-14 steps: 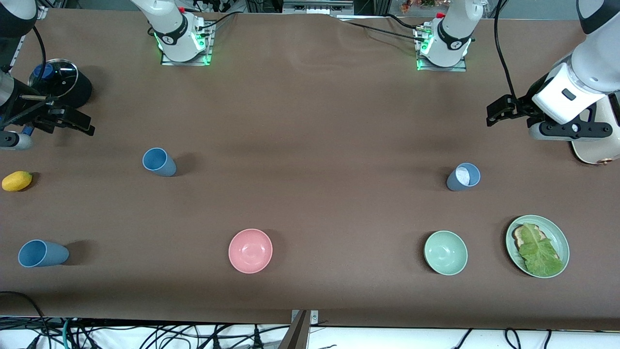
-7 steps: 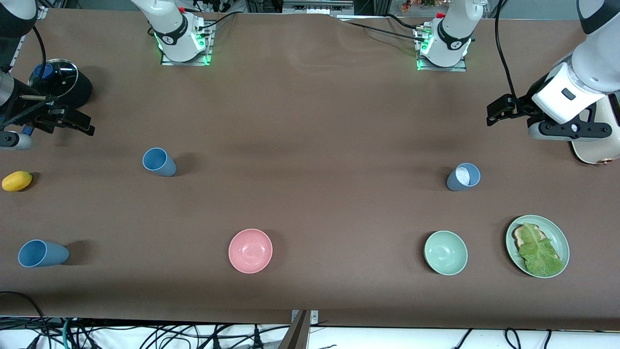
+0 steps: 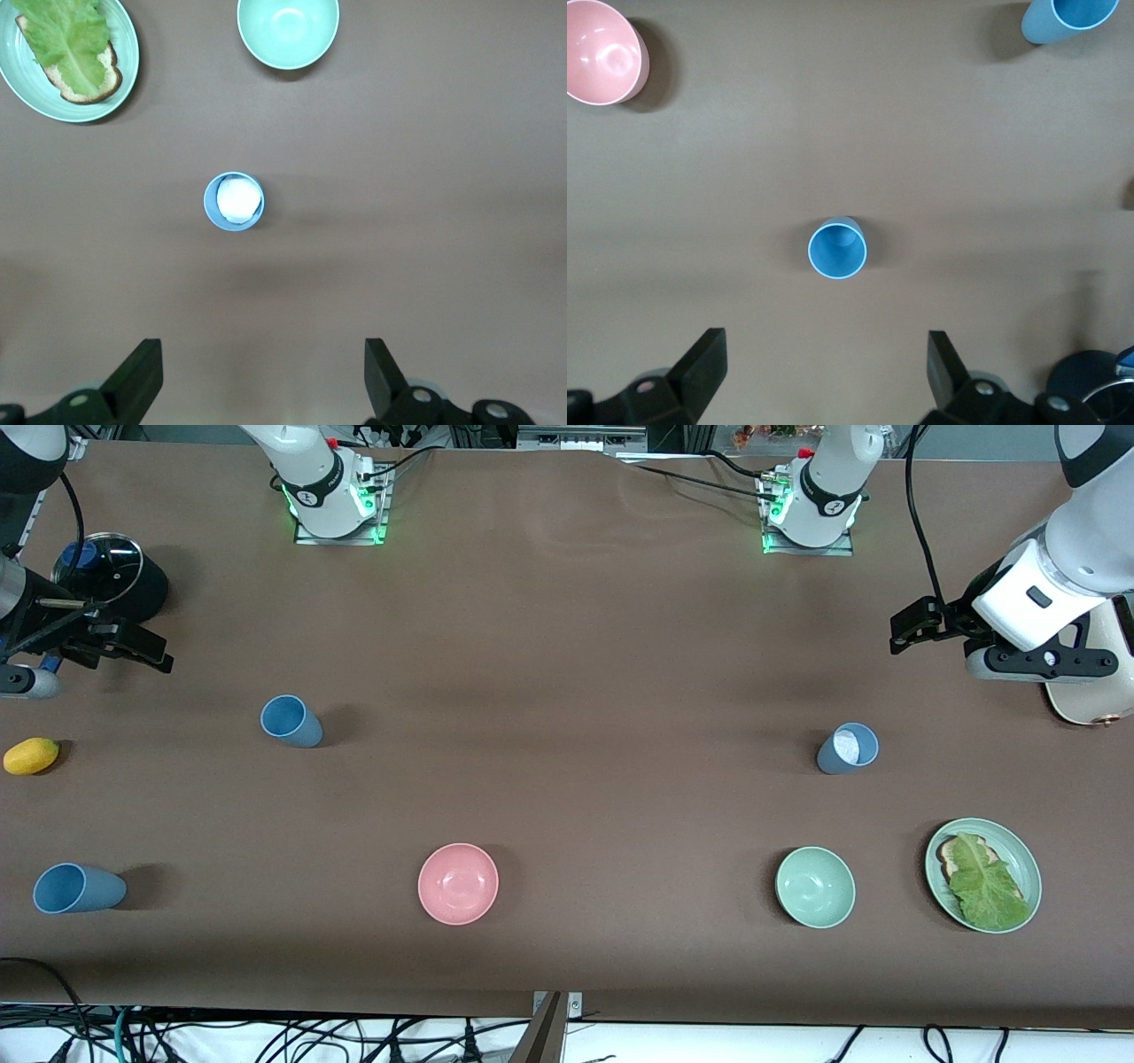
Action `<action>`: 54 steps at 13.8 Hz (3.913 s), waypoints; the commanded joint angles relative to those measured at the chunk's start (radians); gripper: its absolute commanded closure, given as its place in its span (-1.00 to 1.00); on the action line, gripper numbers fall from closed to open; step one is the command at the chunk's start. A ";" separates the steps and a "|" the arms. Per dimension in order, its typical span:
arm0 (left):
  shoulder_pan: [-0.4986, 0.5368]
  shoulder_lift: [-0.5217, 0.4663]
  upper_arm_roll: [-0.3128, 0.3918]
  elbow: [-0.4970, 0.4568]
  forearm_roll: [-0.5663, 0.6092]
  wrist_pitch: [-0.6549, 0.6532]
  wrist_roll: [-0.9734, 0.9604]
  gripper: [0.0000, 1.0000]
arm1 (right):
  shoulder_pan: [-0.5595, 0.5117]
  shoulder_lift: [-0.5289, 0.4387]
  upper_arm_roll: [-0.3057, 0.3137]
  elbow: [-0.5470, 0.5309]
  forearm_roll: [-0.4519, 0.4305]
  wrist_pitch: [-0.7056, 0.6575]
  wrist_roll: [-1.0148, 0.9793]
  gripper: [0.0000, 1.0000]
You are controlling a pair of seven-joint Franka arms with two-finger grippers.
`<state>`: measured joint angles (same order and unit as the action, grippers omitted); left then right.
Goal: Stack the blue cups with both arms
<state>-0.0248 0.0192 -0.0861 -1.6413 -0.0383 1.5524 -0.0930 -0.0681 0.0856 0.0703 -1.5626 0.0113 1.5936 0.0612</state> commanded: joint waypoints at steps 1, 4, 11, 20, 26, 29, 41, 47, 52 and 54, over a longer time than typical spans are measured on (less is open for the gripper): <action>0.008 -0.005 -0.001 0.008 0.020 -0.040 0.022 -1.00 | -0.009 -0.001 0.006 0.004 -0.010 -0.006 0.009 -1.00; 0.011 -0.004 0.002 0.008 0.023 -0.043 0.021 -1.00 | -0.009 -0.001 0.006 0.004 -0.010 -0.007 0.009 -1.00; 0.042 0.028 0.005 0.003 0.025 0.011 0.022 -1.00 | -0.009 -0.001 0.006 0.004 -0.010 -0.007 0.009 -1.00; 0.101 0.154 0.002 -0.148 0.057 0.288 0.134 -1.00 | -0.015 0.155 -0.007 -0.013 -0.071 0.003 0.012 -1.00; 0.105 0.151 0.000 -0.460 0.113 0.651 0.145 -1.00 | -0.021 0.122 -0.010 -0.314 -0.079 0.302 0.012 -1.00; 0.121 0.183 0.000 -0.561 0.181 0.837 0.154 -0.85 | -0.021 0.111 -0.020 -0.480 -0.076 0.500 0.012 -1.00; 0.117 0.331 -0.004 -0.407 0.097 0.801 0.207 1.00 | -0.019 0.158 -0.029 -0.622 -0.080 0.658 -0.004 -1.00; 0.108 0.324 -0.180 -0.256 -0.069 0.552 0.058 1.00 | -0.019 0.189 -0.027 -0.619 -0.079 0.648 -0.004 0.33; -0.073 0.407 -0.271 -0.154 -0.058 0.564 -0.328 1.00 | -0.013 0.198 -0.020 -0.611 -0.059 0.646 0.017 1.00; -0.162 0.467 -0.268 -0.114 -0.058 0.607 -0.456 1.00 | -0.013 0.198 -0.018 -0.593 -0.059 0.634 0.042 1.00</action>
<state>-0.1216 0.4002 -0.3660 -1.8309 -0.0871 2.1451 -0.4530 -0.0773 0.2787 0.0462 -2.1668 -0.0420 2.2299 0.0739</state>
